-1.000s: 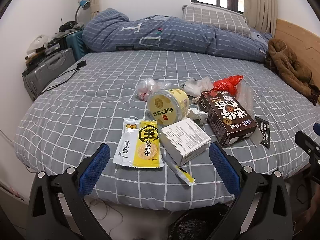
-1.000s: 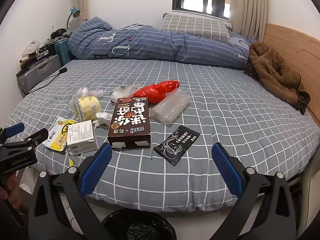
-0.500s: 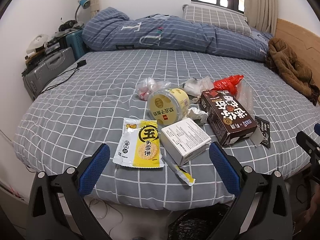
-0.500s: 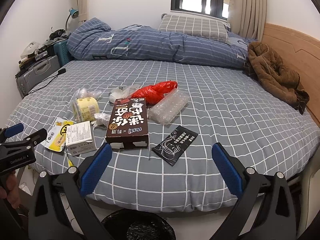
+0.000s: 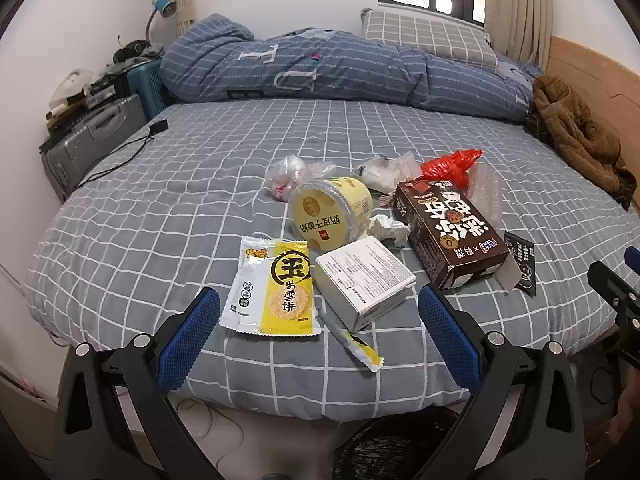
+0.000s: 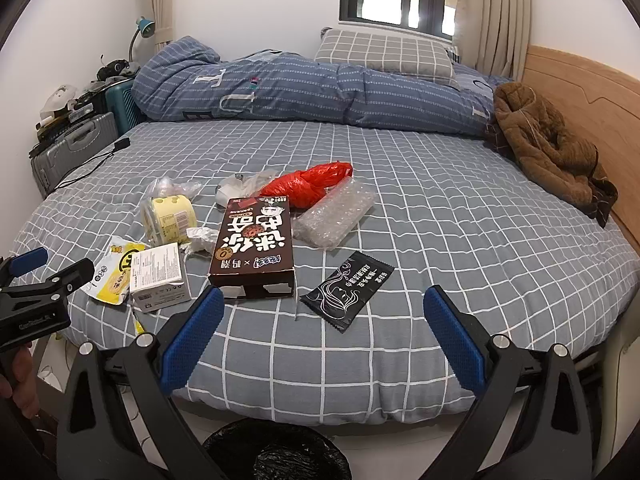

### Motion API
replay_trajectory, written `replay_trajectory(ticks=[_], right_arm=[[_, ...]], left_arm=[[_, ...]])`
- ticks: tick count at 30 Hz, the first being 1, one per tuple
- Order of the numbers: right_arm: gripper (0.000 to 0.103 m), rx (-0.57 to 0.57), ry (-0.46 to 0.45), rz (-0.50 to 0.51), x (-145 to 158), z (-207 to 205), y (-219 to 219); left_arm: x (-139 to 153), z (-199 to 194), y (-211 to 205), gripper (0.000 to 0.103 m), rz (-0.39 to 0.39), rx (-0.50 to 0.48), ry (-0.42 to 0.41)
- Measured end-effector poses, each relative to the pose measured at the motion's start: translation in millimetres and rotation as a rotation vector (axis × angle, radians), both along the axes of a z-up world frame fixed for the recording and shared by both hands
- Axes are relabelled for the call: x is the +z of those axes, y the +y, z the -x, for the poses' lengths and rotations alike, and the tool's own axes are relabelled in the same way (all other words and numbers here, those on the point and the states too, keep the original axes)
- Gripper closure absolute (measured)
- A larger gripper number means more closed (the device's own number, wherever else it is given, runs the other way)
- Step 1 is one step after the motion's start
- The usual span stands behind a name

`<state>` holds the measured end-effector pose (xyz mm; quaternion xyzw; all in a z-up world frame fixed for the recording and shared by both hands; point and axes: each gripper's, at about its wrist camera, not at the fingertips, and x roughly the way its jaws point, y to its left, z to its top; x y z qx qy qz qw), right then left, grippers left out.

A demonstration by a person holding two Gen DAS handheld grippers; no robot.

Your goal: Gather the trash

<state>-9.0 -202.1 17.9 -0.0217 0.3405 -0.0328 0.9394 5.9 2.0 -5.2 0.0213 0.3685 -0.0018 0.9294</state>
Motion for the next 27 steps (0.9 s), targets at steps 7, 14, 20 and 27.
replay_trajectory(ticks=[7, 14, 20, 27], right_arm=[[0.007, -0.006, -0.002, -0.004, -0.1, -0.5, -1.3], [0.007, -0.010, -0.002, -0.013, -1.1, -1.5, -2.9], [0.007, -0.011, -0.003, -0.013, -0.9, -1.6, -3.3], [0.007, -0.009, -0.003, -0.014, -0.6, -1.2, -3.0]], left_arm=[[1.0, 0.3, -0.4, 0.006, 0.003, -0.001, -0.001], [1.2, -0.2, -0.4, 0.006, 0.002, 0.001, -0.002], [1.0, -0.1, -0.4, 0.006, 0.001, 0.000, -0.002], [0.6, -0.2, -0.2, 0.006, -0.002, 0.000, -0.002]])
